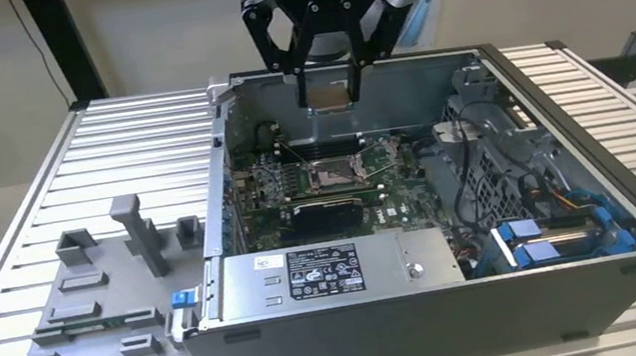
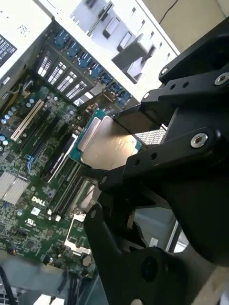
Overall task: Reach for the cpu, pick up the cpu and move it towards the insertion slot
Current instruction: 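Pick up the cpu and move it towards the insertion slot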
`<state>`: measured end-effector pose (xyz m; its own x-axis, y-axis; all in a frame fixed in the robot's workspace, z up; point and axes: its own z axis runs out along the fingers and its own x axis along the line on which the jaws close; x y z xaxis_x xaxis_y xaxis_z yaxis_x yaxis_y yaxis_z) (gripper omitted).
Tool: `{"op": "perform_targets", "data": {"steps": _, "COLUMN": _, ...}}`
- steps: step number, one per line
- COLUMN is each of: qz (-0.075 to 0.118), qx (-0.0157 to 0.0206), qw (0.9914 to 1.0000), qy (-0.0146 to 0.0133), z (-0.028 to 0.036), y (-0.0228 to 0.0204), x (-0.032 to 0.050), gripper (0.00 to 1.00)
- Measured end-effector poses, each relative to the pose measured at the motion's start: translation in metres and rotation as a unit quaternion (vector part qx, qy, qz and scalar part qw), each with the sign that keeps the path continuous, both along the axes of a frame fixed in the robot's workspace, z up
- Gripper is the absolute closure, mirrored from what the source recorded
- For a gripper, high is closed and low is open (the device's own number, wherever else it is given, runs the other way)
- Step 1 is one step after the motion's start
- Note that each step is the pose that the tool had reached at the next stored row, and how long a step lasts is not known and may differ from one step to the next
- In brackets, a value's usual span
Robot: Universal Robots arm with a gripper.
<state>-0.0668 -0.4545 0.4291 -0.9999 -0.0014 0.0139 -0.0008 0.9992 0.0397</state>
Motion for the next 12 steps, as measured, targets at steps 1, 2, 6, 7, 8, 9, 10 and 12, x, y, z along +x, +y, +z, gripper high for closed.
{"op": "perform_targets", "data": {"steps": 1, "qz": -0.001, "qx": 0.0000, "qw": 1.00000, "qy": 0.0000, "z": -0.0001, "y": 0.0004, "x": 0.0010, "gripper": 1.00}}
{"op": "perform_targets", "data": {"steps": 2, "qz": -0.003, "qx": 0.0000, "qw": 1.00000, "qy": 0.0000, "z": -0.0002, "y": 0.0004, "x": 0.0015, "gripper": 1.00}}
{"op": "perform_targets", "data": {"steps": 6, "qz": -0.003, "qx": 0.0000, "qw": 0.99999, "qy": 0.0000, "z": -0.0002, "y": 0.0004, "x": 0.0015, "gripper": 1.00}}
{"op": "perform_targets", "data": {"steps": 7, "qz": -0.003, "qx": 0.0000, "qw": 0.99999, "qy": 0.0000, "z": -0.0002, "y": 0.0005, "x": 0.0015, "gripper": 1.00}}
{"op": "perform_targets", "data": {"steps": 8, "qz": -0.003, "qx": 0.0000, "qw": 0.99999, "qy": 0.0000, "z": -0.0002, "y": 0.0005, "x": 0.0017, "gripper": 1.00}}
{"op": "perform_targets", "data": {"steps": 9, "qz": -0.003, "qx": 0.0000, "qw": 0.99999, "qy": 0.0000, "z": -0.0002, "y": 0.0008, "x": 0.0021, "gripper": 1.00}}
{"op": "perform_targets", "data": {"steps": 10, "qz": -0.003, "qx": 0.0000, "qw": 0.99999, "qy": 0.0000, "z": -0.0005, "y": 0.0022, "x": 0.0034, "gripper": 1.00}}
{"op": "perform_targets", "data": {"steps": 12, "qz": -0.004, "qx": 0.0000, "qw": 0.99999, "qy": 0.0000, "z": -0.0010, "y": 0.0057, "x": 0.0058, "gripper": 1.00}}
